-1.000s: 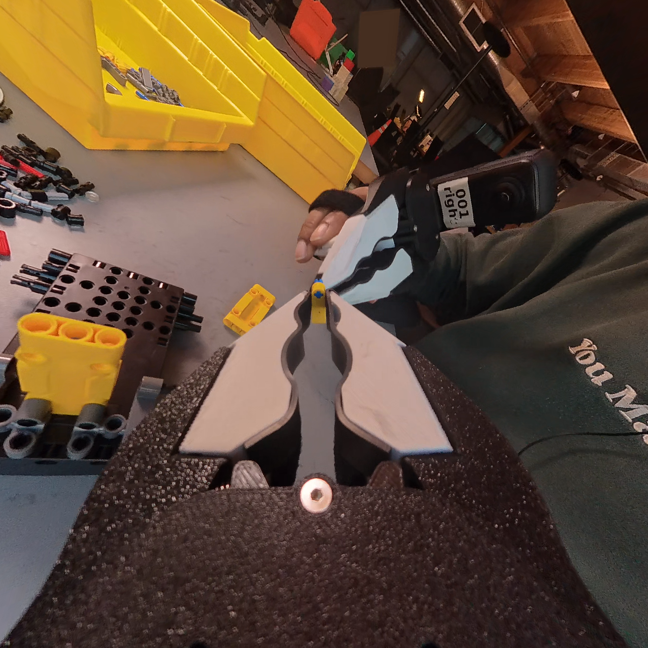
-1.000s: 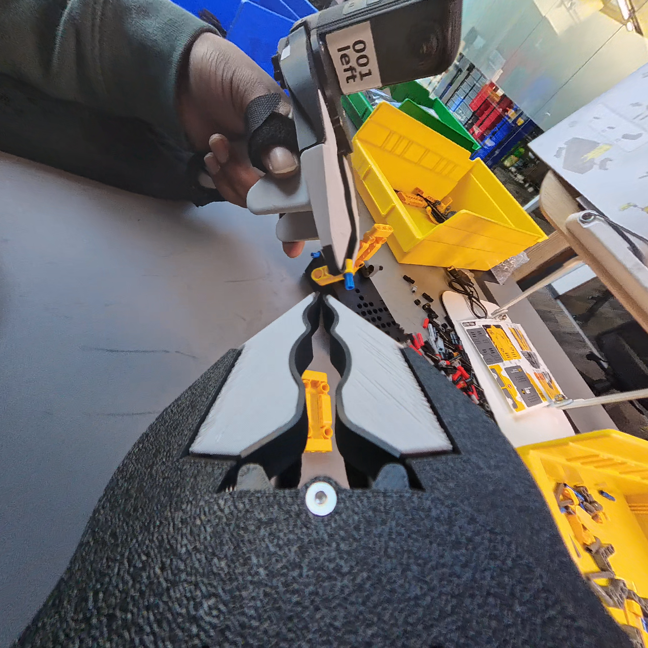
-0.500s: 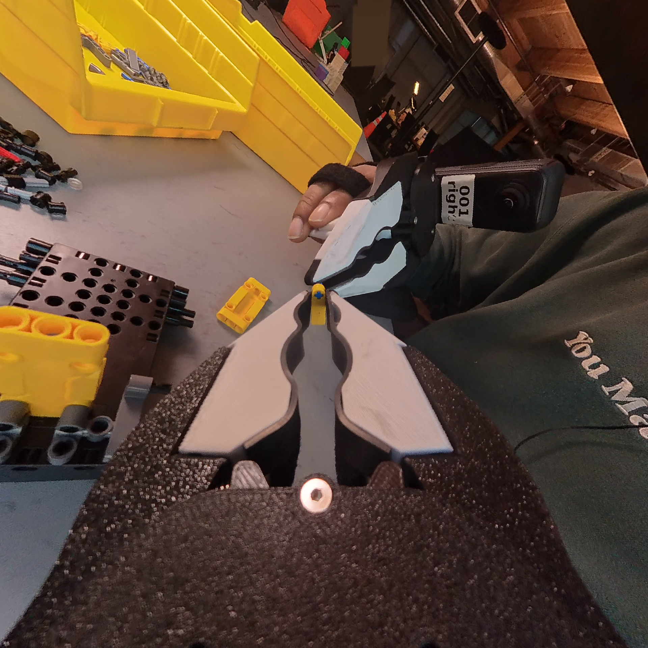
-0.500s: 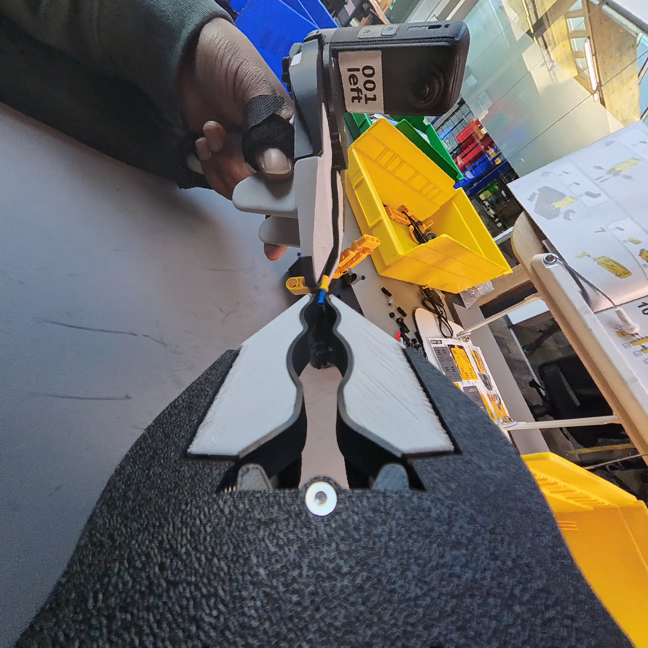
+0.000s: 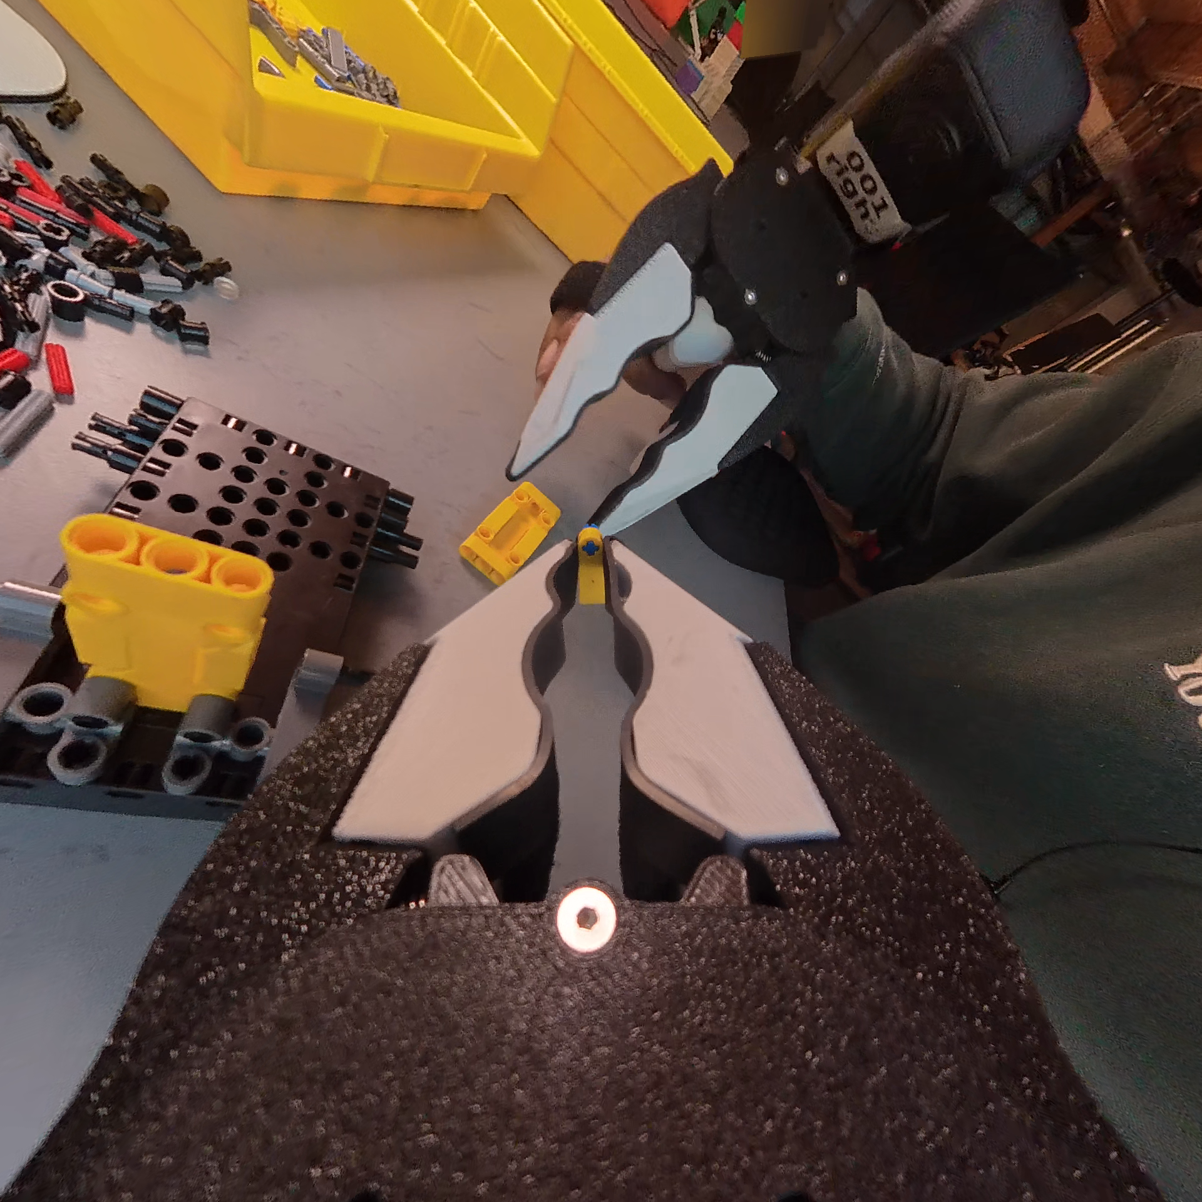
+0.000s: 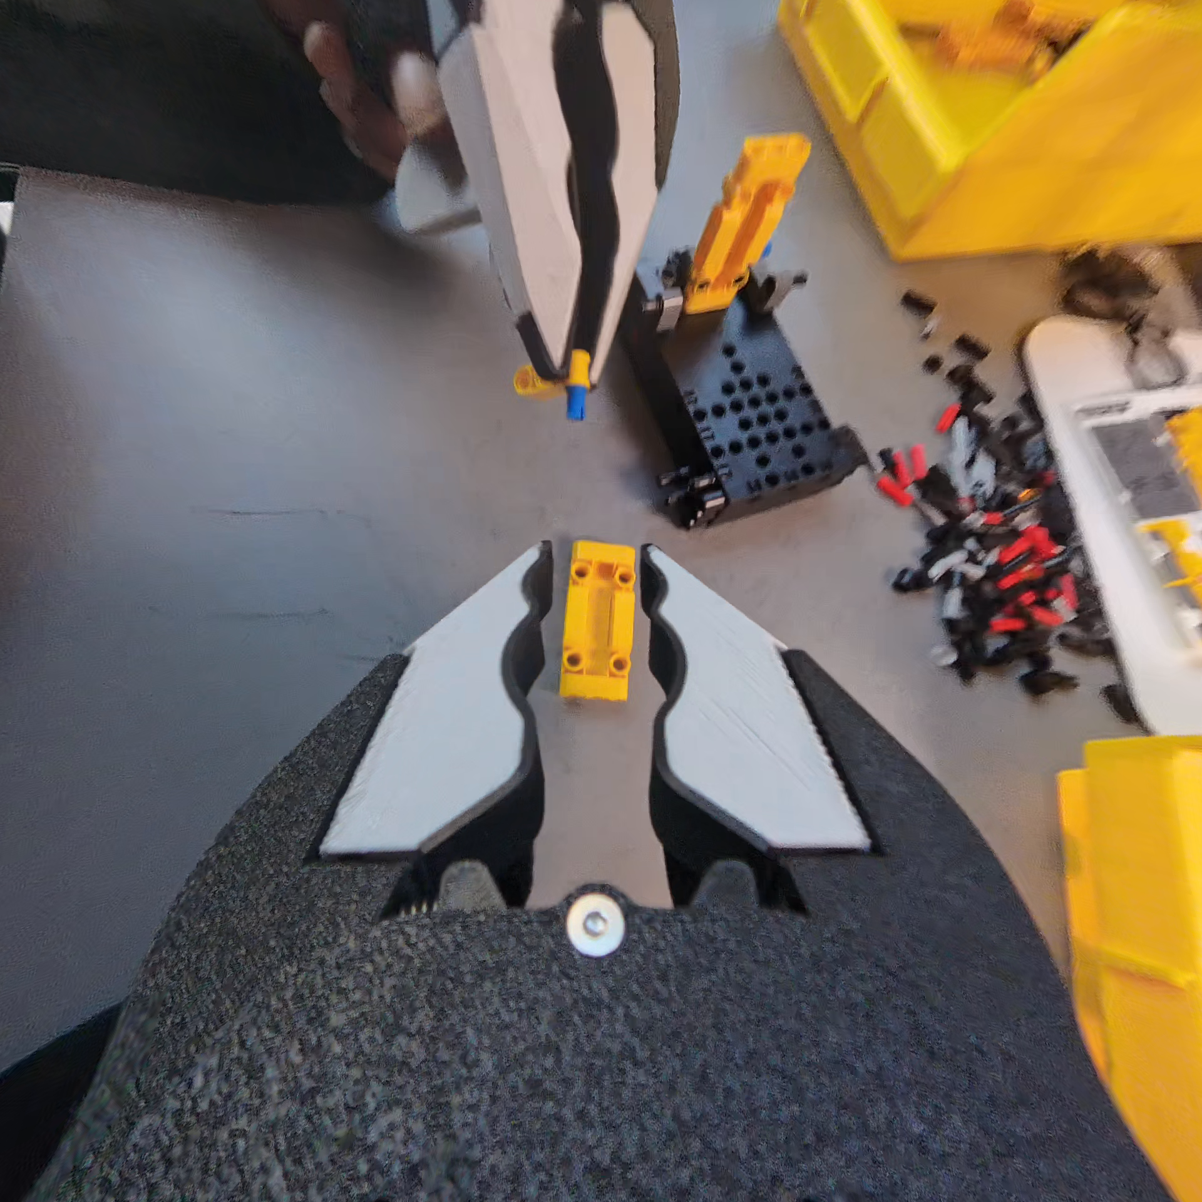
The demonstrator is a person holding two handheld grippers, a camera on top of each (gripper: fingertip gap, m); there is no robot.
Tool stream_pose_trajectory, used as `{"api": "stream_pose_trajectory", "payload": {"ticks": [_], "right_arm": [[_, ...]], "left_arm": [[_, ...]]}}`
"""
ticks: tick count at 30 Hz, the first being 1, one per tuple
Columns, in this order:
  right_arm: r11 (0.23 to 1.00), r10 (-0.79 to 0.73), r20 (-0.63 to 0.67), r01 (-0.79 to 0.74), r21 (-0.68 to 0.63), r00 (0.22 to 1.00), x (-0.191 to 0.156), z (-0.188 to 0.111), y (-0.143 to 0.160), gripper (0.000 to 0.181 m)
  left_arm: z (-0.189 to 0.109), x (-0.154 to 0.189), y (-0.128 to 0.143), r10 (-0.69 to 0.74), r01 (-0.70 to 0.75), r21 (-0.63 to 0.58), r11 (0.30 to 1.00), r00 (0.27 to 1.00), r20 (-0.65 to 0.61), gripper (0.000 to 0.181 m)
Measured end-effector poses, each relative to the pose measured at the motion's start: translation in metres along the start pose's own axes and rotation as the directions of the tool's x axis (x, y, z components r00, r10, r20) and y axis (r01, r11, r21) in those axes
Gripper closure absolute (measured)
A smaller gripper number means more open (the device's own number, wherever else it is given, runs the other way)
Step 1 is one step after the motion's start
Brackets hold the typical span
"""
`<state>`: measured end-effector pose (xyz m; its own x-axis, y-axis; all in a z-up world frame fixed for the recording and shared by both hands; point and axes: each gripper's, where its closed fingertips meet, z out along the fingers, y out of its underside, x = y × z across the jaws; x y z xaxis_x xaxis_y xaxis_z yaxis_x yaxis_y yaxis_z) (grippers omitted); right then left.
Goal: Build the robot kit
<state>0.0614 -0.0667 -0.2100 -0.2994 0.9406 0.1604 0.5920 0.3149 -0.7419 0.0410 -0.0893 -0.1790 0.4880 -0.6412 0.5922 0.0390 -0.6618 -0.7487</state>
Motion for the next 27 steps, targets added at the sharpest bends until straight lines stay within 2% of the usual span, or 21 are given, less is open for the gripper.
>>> {"api": "stream_pose_trajectory", "payload": {"ticks": [2,5,7,9,10,15,18,20,23,27], "right_arm": [[0.992,0.098,0.073,-0.091,-0.092,0.993,0.003,0.002,0.016,0.142],[0.975,0.132,0.119,-0.107,-0.192,0.984,0.003,0.010,0.028,0.140],[0.964,0.104,0.124,-0.069,-0.259,0.987,0.000,0.017,0.035,0.141],[0.963,0.090,0.120,-0.055,-0.263,0.989,-0.002,0.019,0.032,0.155],[0.962,0.096,0.116,-0.062,-0.267,0.989,-0.003,0.020,0.031,0.157],[0.985,0.011,0.042,-0.003,-0.175,0.999,-0.001,0.019,0.028,0.158],[0.988,-0.150,-0.129,0.154,0.024,0.980,0.011,0.012,0.002,0.158],[0.969,-0.194,-0.244,0.224,0.101,0.950,0.019,0.004,-0.014,0.157],[0.936,-0.271,-0.344,0.329,0.124,0.899,0.025,0.001,-0.021,0.157],[0.914,-0.324,-0.378,0.390,0.111,0.867,0.024,0.002,-0.022,0.158]], "left_arm": [[0.002,-0.003,0.002,-0.004,0.004,-0.013,1.000,1.000,0.019,0.175],[0.003,-0.007,0.005,-0.010,0.011,-0.023,1.000,0.999,0.039,0.175],[0.003,-0.009,0.005,-0.021,0.022,-0.018,1.000,0.999,0.044,0.175],[0.002,-0.010,0.004,-0.031,0.032,-0.009,0.999,0.998,0.045,0.175],[0.002,-0.011,0.004,-0.036,0.036,-0.006,0.999,0.998,0.047,0.175],[0.004,-0.014,0.005,-0.057,0.057,0.000,0.998,0.997,0.055,0.175],[0.001,-0.016,0.001,-0.070,0.068,0.031,0.997,0.996,0.061,0.175],[-0.001,-0.017,-0.001,-0.089,0.086,0.048,0.995,0.995,0.056,0.175],[0.000,-0.019,-0.002,-0.112,0.109,0.057,0.992,0.992,0.051,0.175],[0.001,-0.020,-0.001,-0.120,0.117,0.055,0.992,0.991,0.052,0.174]]}}
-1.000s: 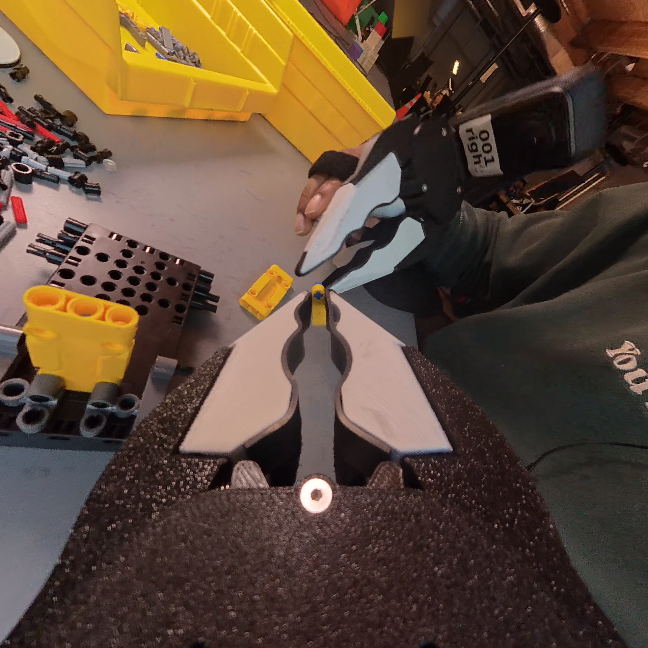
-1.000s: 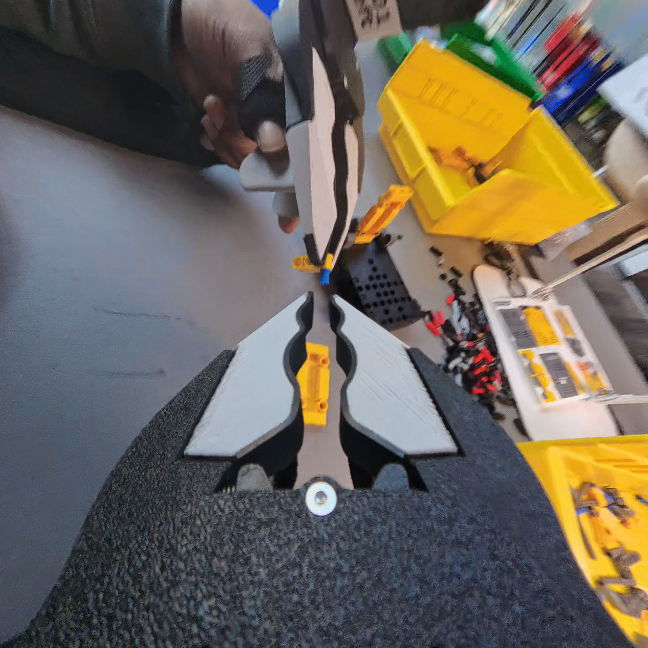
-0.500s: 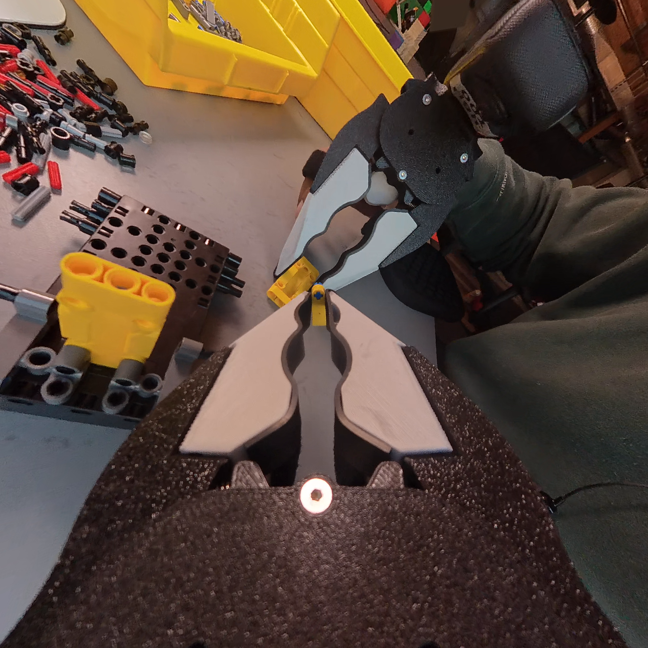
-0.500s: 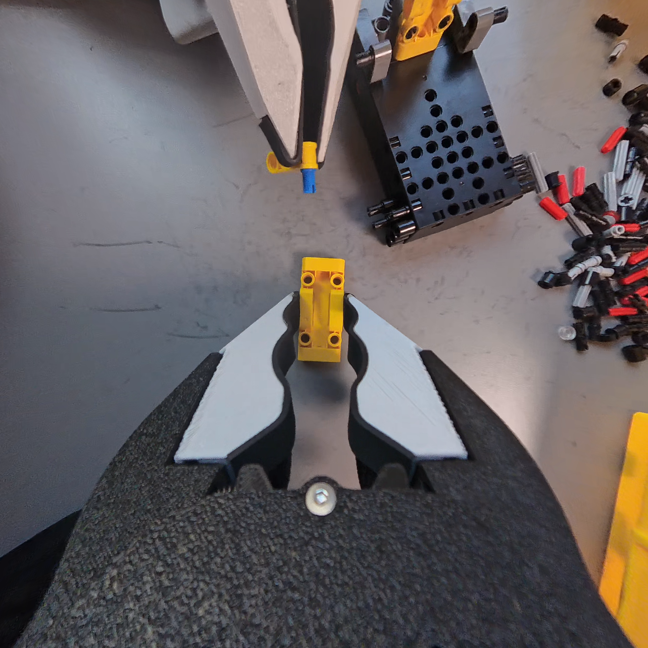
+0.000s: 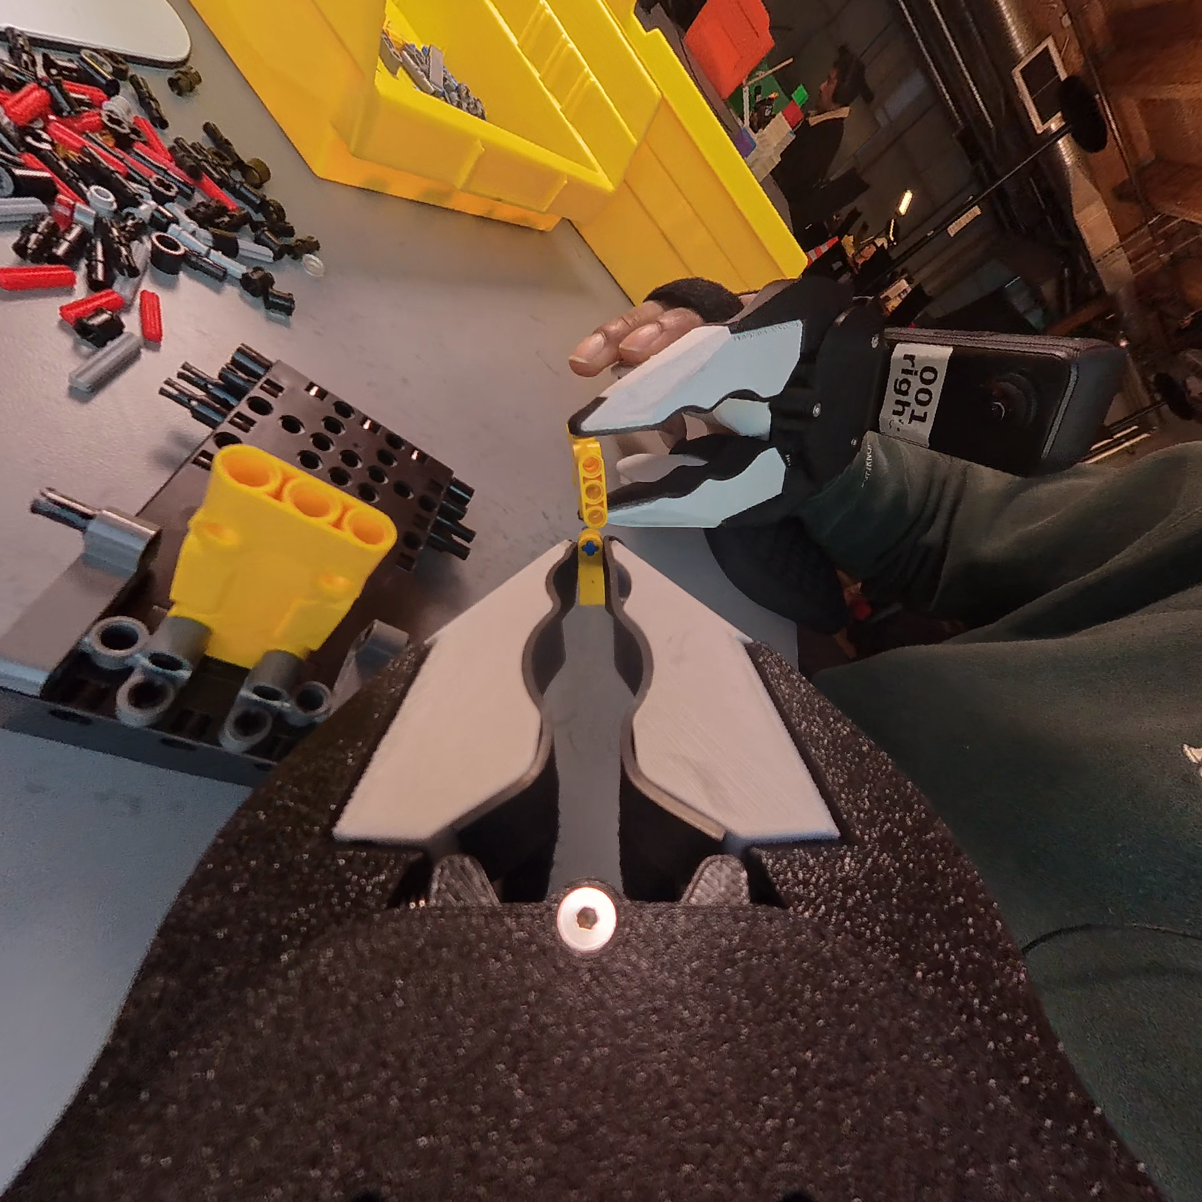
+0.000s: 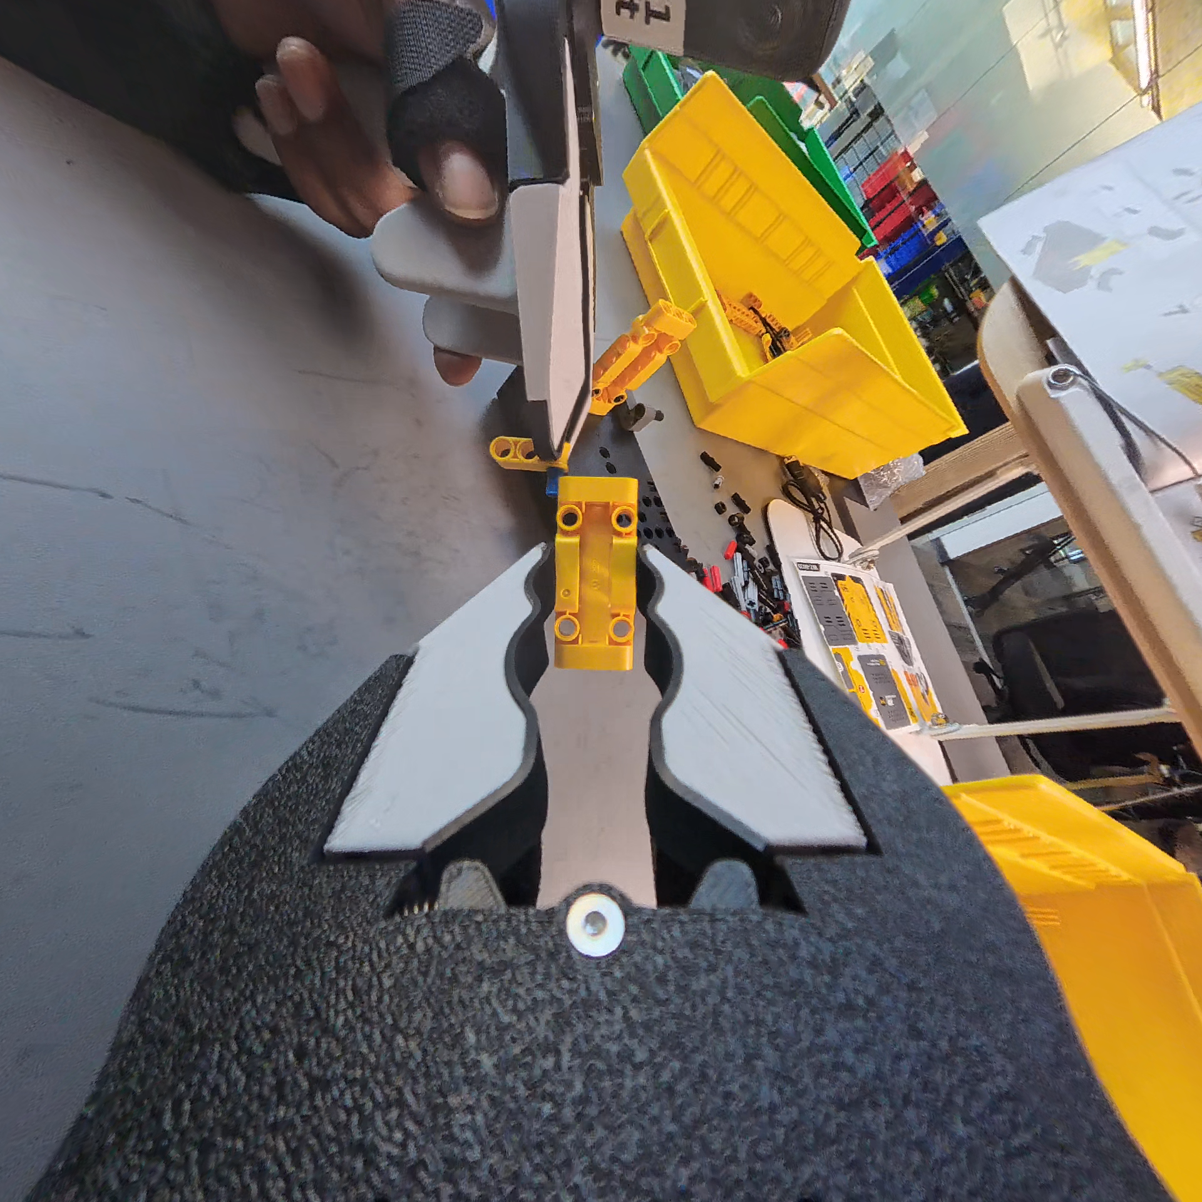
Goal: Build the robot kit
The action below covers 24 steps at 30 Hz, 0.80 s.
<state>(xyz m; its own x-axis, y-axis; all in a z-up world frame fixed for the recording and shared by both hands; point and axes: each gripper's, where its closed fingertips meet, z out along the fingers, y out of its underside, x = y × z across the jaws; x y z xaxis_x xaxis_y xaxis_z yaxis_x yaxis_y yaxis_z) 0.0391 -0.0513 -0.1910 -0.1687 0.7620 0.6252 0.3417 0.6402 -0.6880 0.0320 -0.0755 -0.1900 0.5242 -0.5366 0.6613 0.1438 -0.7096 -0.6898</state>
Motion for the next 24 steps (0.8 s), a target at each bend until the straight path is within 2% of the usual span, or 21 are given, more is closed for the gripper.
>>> {"api": "stream_pose_trajectory", "payload": {"ticks": [6,20,24], "right_arm": [[0.999,-0.026,-0.010,0.025,-0.036,1.000,-0.0010,0.0003,0.0096,0.158],[0.998,-0.039,-0.036,0.037,-0.054,0.999,-0.0031,0.0011,0.0030,0.158],[0.999,-0.026,-0.047,0.025,-0.031,0.999,-0.0027,-0.0007,0.0002,0.158]], "left_arm": [[-0.0028,-0.0013,-0.0044,-0.001,0.001,0.030,1.000,1.000,0.008,0.175],[-0.0003,-0.0047,-0.0014,0.059,-0.060,0.000,0.998,0.995,0.086,0.175],[-0.0013,0.0000,-0.0026,0.032,-0.033,0.018,0.999,0.999,0.043,0.175]]}}
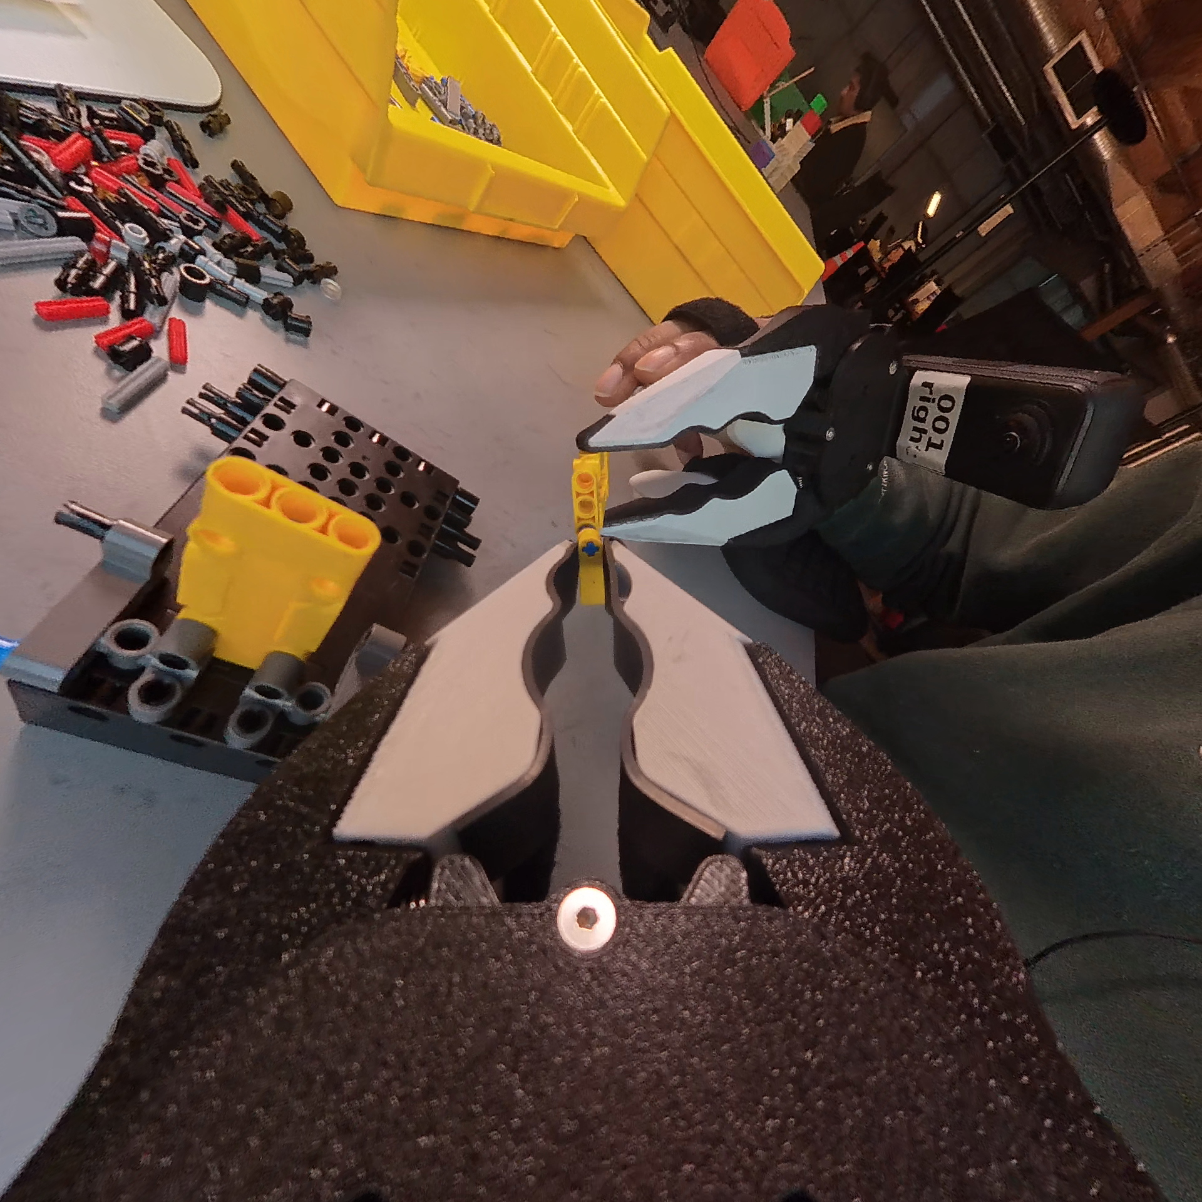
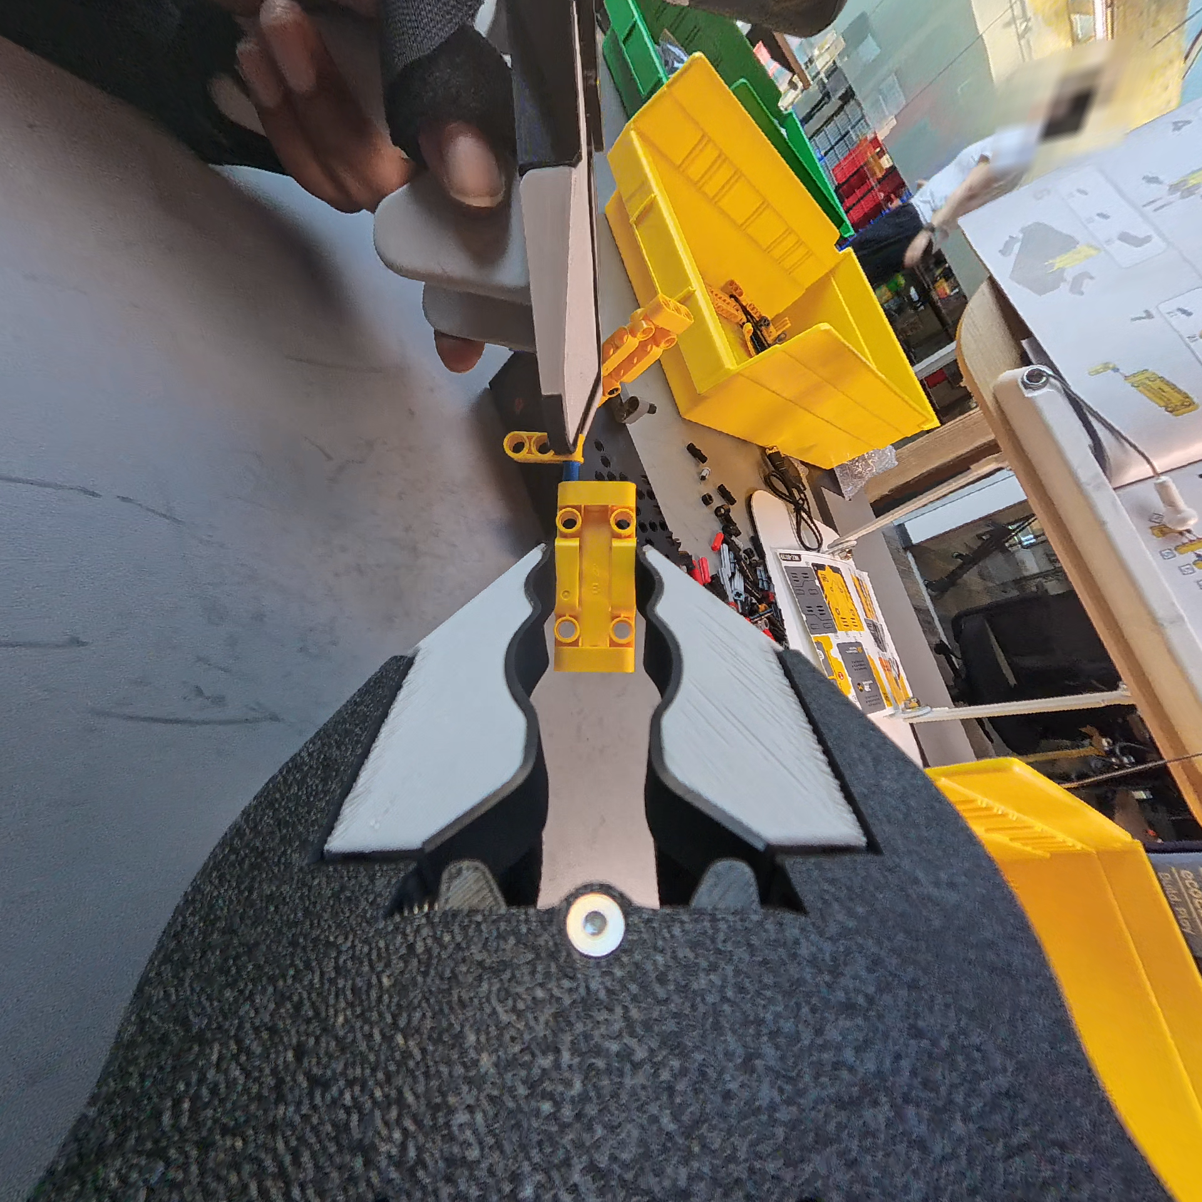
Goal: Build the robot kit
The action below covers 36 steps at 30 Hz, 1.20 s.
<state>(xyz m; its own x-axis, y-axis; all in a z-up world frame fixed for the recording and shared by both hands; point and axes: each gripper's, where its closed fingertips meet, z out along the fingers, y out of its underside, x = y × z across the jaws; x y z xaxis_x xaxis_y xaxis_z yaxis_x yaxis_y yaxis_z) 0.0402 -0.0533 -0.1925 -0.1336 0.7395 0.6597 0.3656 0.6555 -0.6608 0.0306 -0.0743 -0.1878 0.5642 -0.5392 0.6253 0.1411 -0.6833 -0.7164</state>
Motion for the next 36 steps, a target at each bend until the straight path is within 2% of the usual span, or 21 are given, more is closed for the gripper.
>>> {"api": "stream_pose_trajectory", "payload": {"ticks": [5,8,15,20,28,32,36], "right_arm": [[0.997,0.026,0.001,-0.026,0.073,1.000,0.003,-0.006,-0.009,0.158],[0.996,0.014,0.003,-0.014,0.089,1.000,0.001,-0.007,-0.010,0.158],[0.989,0.026,0.022,-0.029,0.148,0.999,0.002,-0.014,-0.017,0.158],[0.983,0.002,0.034,-0.008,0.182,0.999,-0.001,-0.019,-0.022,0.158],[0.973,0.047,0.068,-0.061,0.221,0.997,0.000,-0.023,-0.025,0.158],[0.975,0.015,0.032,-0.022,0.220,0.999,0.003,-0.022,-0.025,0.158],[0.974,-0.055,-0.016,0.057,0.220,0.998,0.003,-0.023,-0.028,0.158]], "left_arm": [[-0.003,0.007,-0.004,-0.033,0.035,0.029,0.999,0.997,-0.071,0.175],[-0.002,0.007,-0.002,-0.004,0.005,0.017,1.000,0.999,-0.053,0.175],[-0.005,0.021,-0.003,0.005,-0.002,0.021,1.000,0.989,-0.149,0.175],[-0.002,0.019,0.000,0.045,-0.045,0.004,0.999,0.993,-0.108,0.175],[-0.005,0.027,-0.001,0.092,-0.091,0.015,0.996,0.985,-0.149,0.175],[-0.006,0.025,-0.004,0.124,-0.122,0.024,0.992,0.985,-0.122,0.175],[-0.008,0.028,-0.005,0.084,-0.079,0.035,0.996,0.983,-0.164,0.175]]}}
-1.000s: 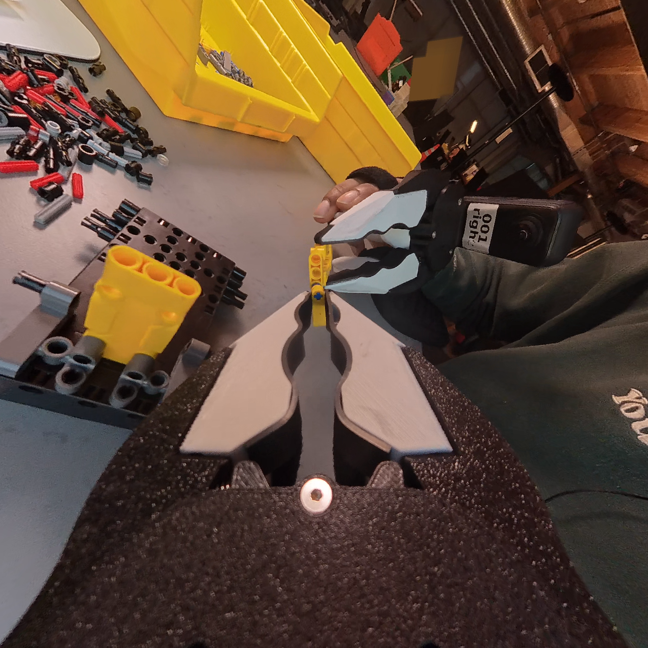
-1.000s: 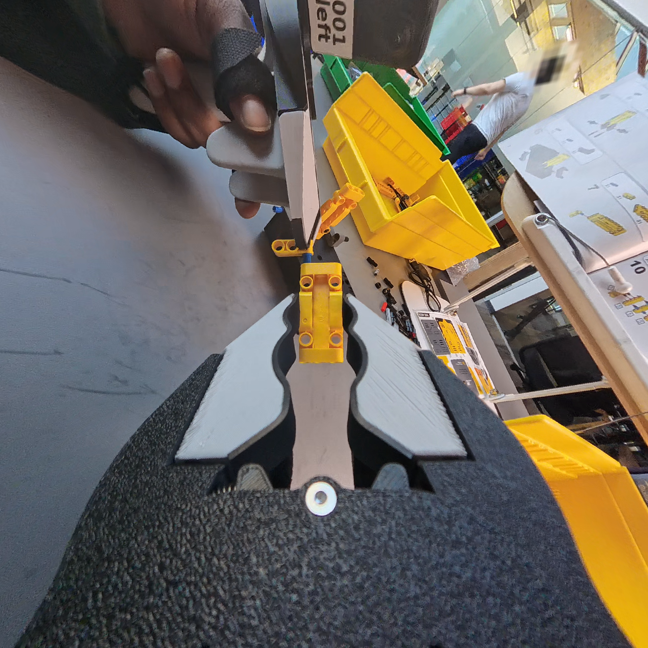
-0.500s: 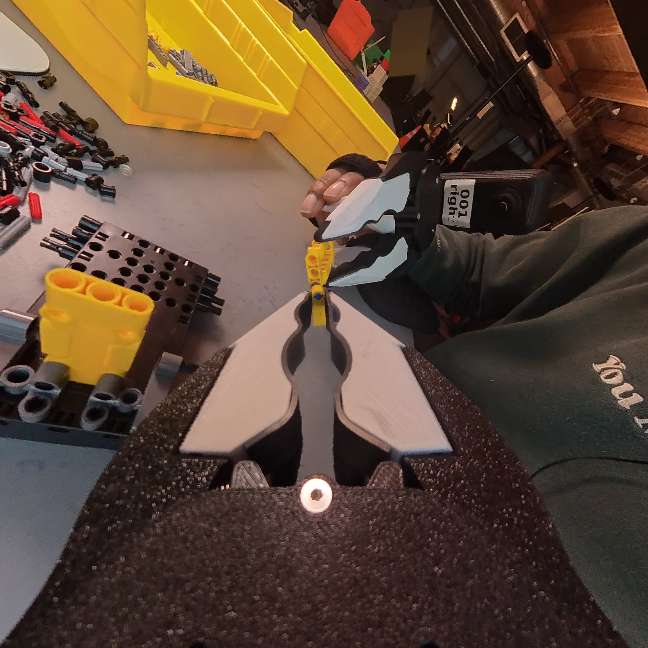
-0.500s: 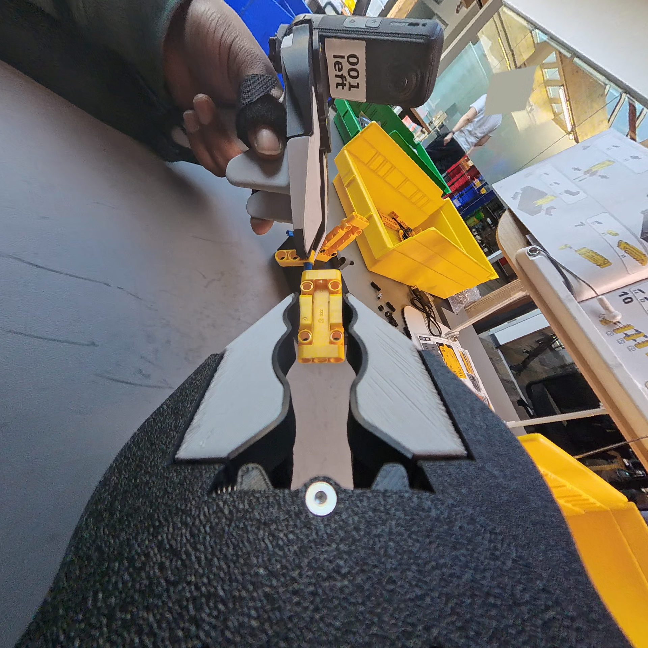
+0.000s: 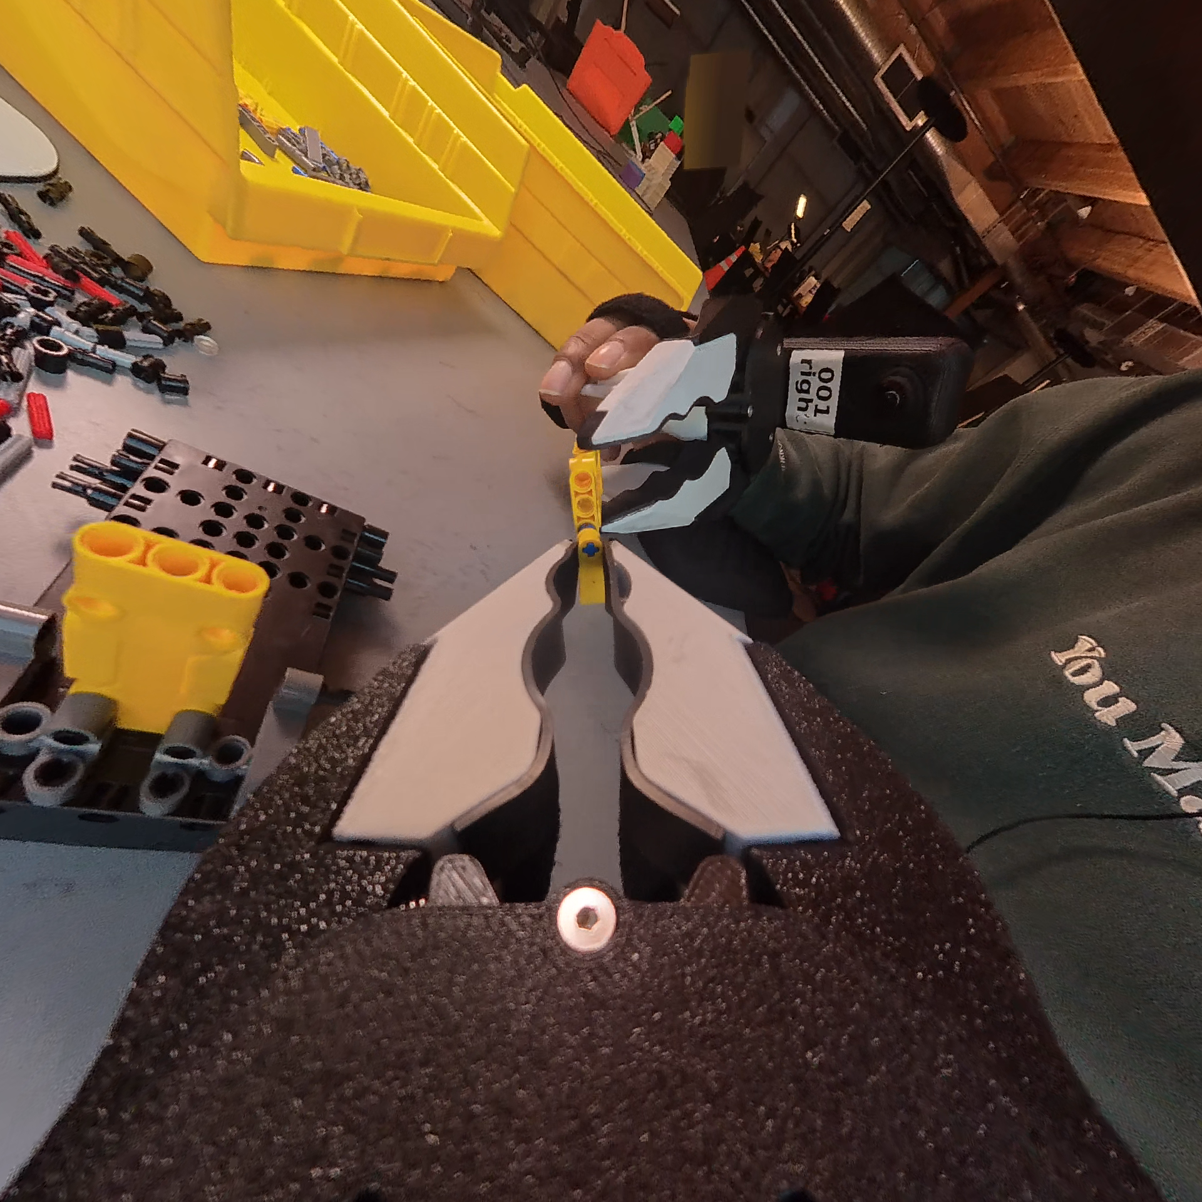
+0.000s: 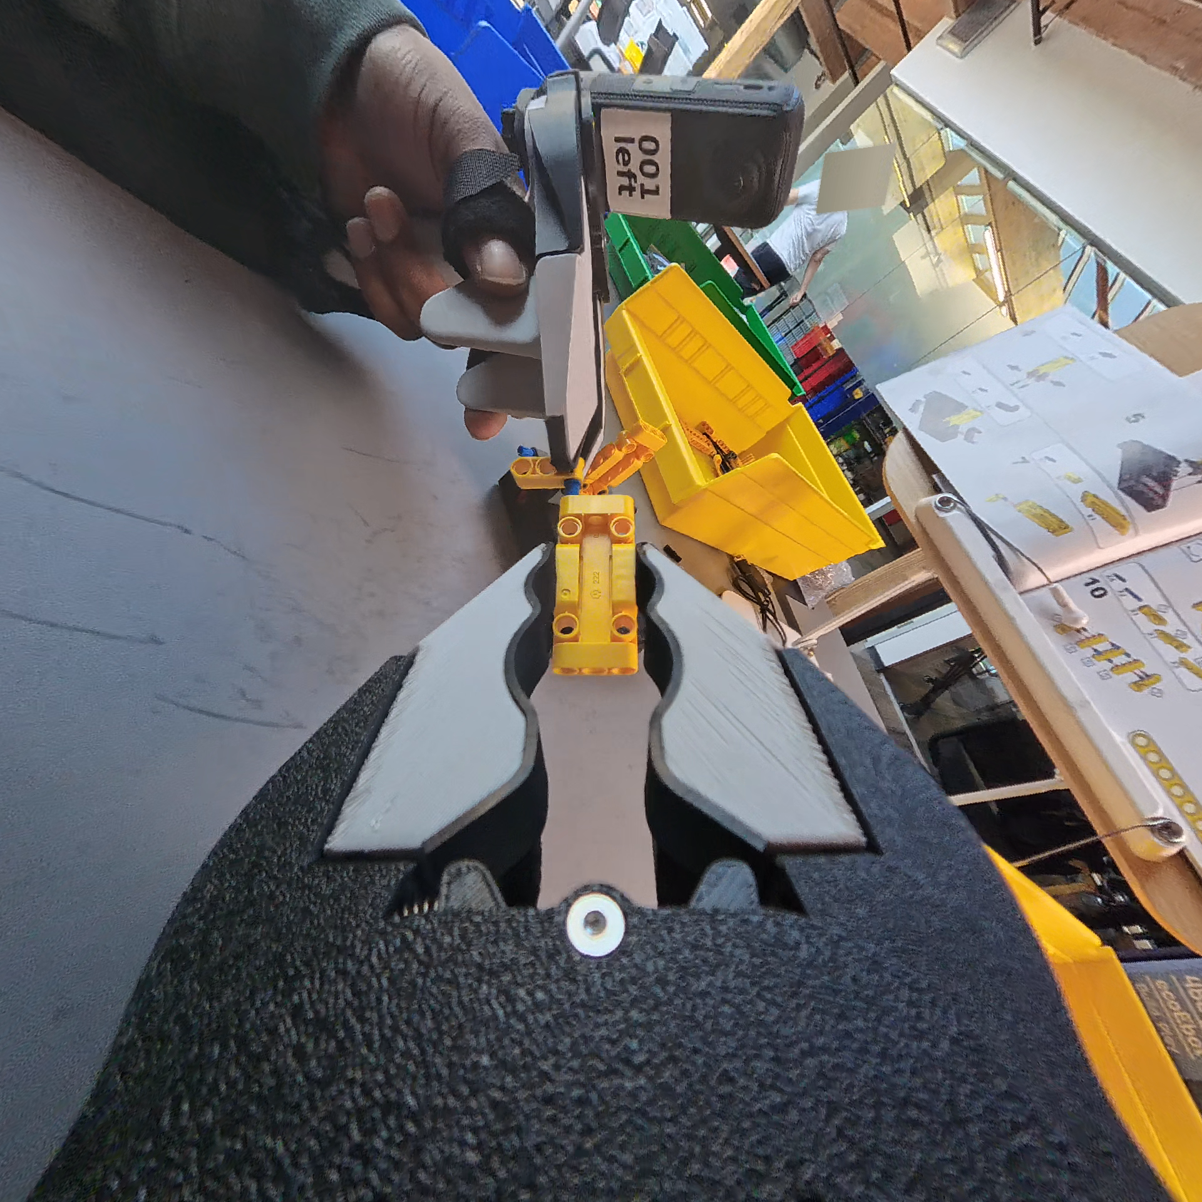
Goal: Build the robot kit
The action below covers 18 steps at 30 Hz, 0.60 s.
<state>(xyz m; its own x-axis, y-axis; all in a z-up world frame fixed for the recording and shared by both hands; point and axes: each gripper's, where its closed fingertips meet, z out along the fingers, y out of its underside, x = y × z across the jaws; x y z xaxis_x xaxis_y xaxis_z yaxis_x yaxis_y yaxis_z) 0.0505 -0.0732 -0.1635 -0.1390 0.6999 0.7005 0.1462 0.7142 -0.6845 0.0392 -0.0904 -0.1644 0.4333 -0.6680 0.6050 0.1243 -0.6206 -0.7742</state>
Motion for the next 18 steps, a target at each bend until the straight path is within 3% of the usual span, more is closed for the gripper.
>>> {"api": "stream_pose_trajectory", "payload": {"ticks": [6,10,18], "right_arm": [[1.000,-0.002,0.002,0.002,0.008,1.000,-0.001,-0.001,-0.003,0.158],[0.999,0.029,0.018,-0.030,0.032,0.999,-0.002,-0.002,-0.005,0.158],[0.999,0.020,0.041,-0.021,0.032,0.999,-0.006,-0.003,-0.005,0.158]], "left_arm": [[0.000,0.003,0.001,-0.016,0.016,-0.009,1.000,1.000,-0.016,0.175],[0.000,0.014,0.002,-0.036,0.035,-0.022,0.999,0.995,-0.090,0.175],[0.000,0.007,0.008,0.021,-0.021,-0.081,0.996,1.000,-0.005,0.175]]}}
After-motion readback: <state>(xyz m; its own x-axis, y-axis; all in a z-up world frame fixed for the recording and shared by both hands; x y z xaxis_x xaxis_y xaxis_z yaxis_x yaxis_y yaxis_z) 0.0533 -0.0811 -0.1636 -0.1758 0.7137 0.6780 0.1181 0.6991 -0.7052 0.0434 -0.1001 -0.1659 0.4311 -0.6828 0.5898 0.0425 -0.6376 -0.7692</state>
